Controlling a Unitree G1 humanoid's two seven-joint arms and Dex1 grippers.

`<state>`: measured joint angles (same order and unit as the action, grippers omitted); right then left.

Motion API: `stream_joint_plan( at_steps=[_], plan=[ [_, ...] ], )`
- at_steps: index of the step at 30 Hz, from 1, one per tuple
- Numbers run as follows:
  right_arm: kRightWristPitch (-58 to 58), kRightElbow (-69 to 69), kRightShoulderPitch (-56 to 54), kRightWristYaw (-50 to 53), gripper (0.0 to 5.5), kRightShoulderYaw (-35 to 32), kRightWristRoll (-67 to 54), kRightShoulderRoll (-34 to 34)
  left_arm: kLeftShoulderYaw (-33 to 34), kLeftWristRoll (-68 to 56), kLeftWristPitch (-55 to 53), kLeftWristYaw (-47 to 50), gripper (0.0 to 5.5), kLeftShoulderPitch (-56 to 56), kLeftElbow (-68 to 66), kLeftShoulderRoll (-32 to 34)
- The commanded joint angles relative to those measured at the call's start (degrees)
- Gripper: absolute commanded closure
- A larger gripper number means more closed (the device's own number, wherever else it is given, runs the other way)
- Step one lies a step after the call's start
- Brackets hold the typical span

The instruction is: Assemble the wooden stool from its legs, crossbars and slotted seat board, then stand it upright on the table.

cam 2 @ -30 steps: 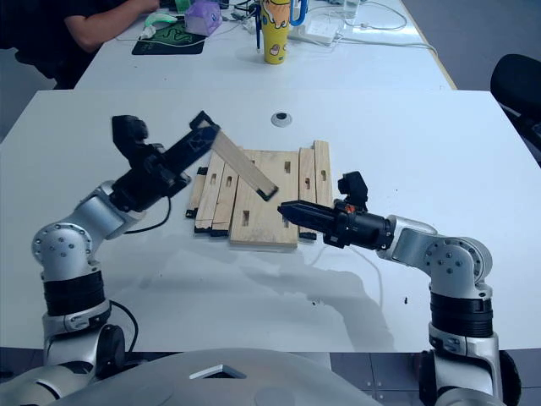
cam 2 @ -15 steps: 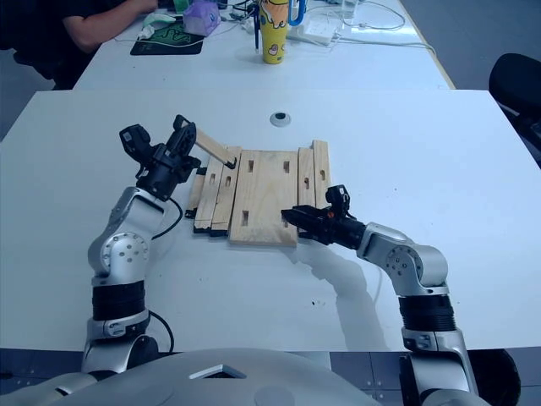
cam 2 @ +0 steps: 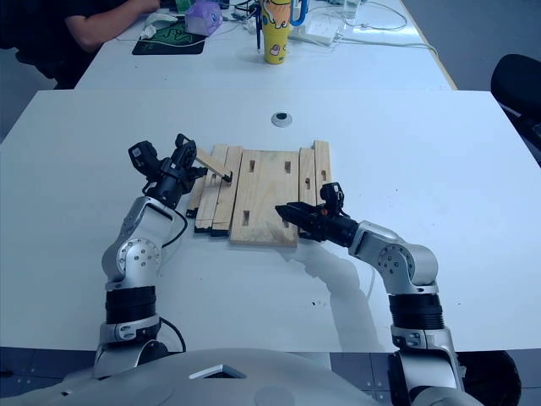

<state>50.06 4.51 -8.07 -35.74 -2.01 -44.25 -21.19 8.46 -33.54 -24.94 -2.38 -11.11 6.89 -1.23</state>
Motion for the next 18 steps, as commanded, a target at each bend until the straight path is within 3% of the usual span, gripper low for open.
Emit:
stream_joint_plan(
  at_steps=[1,18],
  plan=[
    [0.46,1.09,-0.22,0.72,2.98,-0.55,0.39,0.36,0.20,0.95,-1.03,0.66,5.06,1.39,0.00,-0.08],
    [0.92,2.30,0.50,0.85,2.98,0.07,1.31,0.57,-0.36,3.95,-2.88,2.60,5.06,2.04,2.33,-0.08]
  ],
)
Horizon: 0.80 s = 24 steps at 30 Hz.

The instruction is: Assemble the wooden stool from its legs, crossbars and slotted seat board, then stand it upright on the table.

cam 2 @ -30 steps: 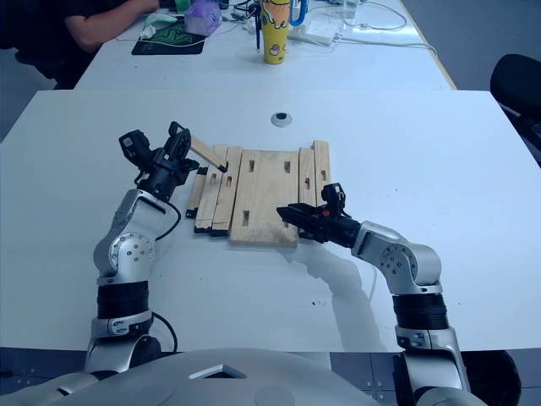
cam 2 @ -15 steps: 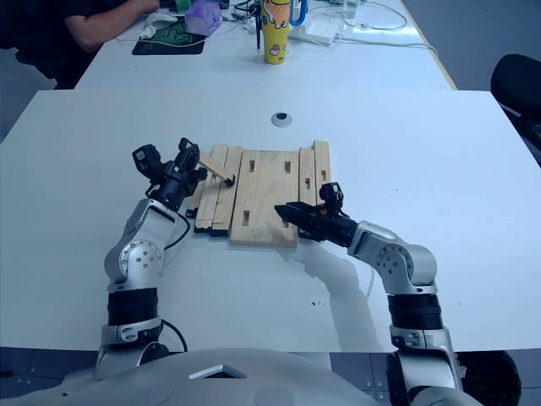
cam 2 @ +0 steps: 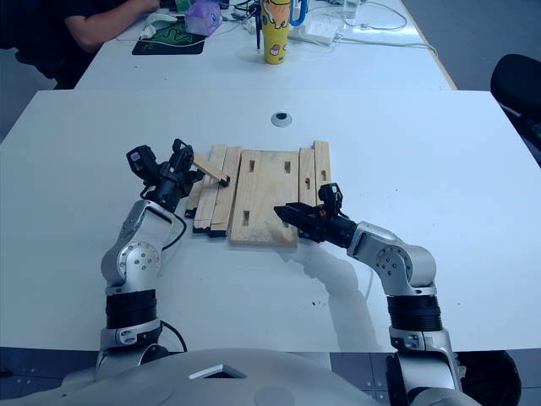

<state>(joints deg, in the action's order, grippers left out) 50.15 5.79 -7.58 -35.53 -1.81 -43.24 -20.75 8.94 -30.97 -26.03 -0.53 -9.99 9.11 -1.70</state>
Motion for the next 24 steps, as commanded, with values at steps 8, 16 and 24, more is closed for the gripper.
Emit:
stream_joint_plan(
  at_steps=[8,16,24],
  plan=[
    [1.02,1.66,-0.75,0.75,2.98,0.80,1.34,-0.05,-4.04,6.90,-2.19,0.42,5.06,-0.48,-4.39,1.92],
    [2.49,6.68,-0.03,3.30,2.98,2.72,3.06,0.08,-13.17,19.10,-2.29,1.79,5.06,-2.71,-6.15,4.41],
    [4.34,9.72,1.09,7.79,2.98,3.61,4.53,0.53,-16.65,23.17,-4.49,1.77,5.06,2.01,-4.80,3.79]
  ],
)
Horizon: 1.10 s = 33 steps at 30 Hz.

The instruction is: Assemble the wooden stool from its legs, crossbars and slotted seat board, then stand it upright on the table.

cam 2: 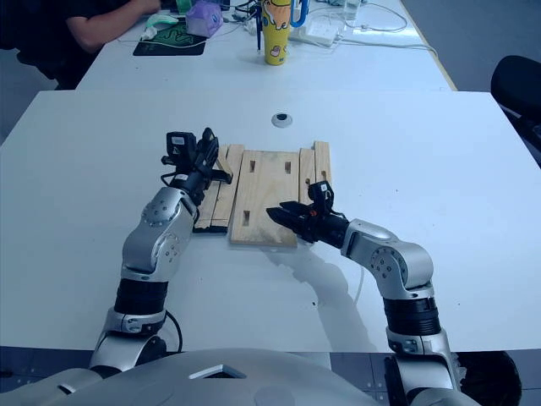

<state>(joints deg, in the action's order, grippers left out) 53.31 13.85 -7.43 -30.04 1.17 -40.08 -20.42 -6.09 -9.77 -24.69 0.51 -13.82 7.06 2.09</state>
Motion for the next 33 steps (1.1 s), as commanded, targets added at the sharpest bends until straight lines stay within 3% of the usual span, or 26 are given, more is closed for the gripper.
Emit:
stream_joint_plan(
  at_steps=[1,11,16,22,33],
  plan=[
    [1.30,1.87,1.12,2.93,2.98,0.63,1.60,0.37,-1.84,2.20,-6.22,0.85,5.06,6.40,-2.17,-0.19],
    [2.65,4.43,3.13,9.01,2.98,1.05,3.21,2.95,0.85,1.45,-11.04,3.26,5.06,10.37,3.45,-3.36],
    [2.07,4.61,3.80,10.91,2.98,1.02,3.88,5.01,0.91,2.99,-11.46,2.05,5.06,7.41,4.71,-1.78],
    [1.13,3.45,3.21,10.90,2.98,2.59,5.44,6.04,-1.53,6.45,-6.83,-0.42,5.06,2.27,-0.87,0.41],
    [0.63,1.92,1.53,10.82,2.98,3.37,7.11,7.07,2.02,4.69,-8.76,-6.49,5.06,-7.39,-11.33,3.41]
  ],
)
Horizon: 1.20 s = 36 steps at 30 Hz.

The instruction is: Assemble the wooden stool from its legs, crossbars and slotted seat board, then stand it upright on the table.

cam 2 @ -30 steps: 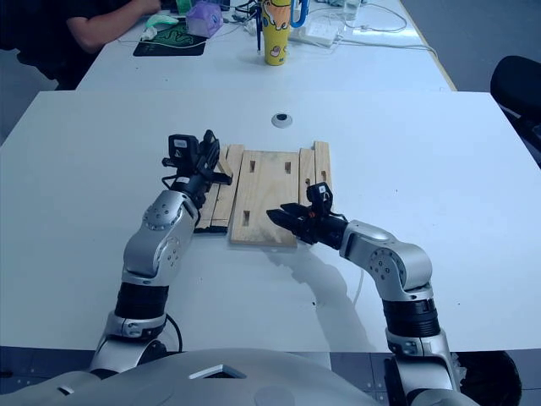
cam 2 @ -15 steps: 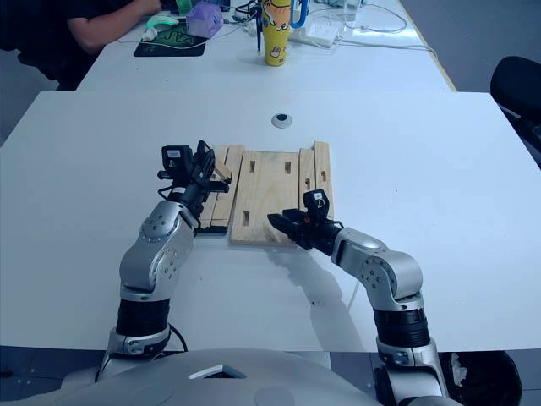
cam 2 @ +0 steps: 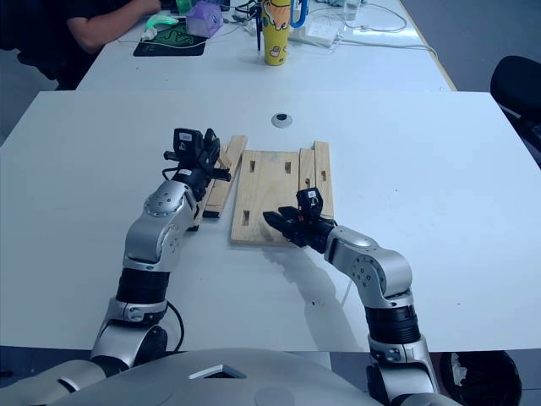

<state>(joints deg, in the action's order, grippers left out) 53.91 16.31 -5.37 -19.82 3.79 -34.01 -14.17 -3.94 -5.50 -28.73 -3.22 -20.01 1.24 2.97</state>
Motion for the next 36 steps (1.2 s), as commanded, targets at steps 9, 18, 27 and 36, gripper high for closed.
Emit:
stream_joint_plan(
  at_steps=[9,18,27,36],
  plan=[
    [-1.77,-2.64,-1.03,0.05,2.98,1.82,2.94,2.17,-1.54,0.83,-4.47,-11.19,5.06,-8.65,-16.84,6.72],
    [-3.02,-4.58,-1.89,-0.47,2.98,3.07,3.85,2.95,-1.79,1.45,-1.28,-15.61,5.06,-12.55,-27.34,8.31],
    [-3.64,-5.58,-2.00,-1.21,2.98,3.62,4.50,3.14,-0.18,0.97,3.68,-16.76,5.06,-15.06,-31.58,8.74],
    [-3.25,-3.71,1.17,0.10,2.98,2.18,4.12,3.88,1.57,-3.00,-8.40,-15.16,5.06,-5.83,-10.35,7.98]
  ],
)
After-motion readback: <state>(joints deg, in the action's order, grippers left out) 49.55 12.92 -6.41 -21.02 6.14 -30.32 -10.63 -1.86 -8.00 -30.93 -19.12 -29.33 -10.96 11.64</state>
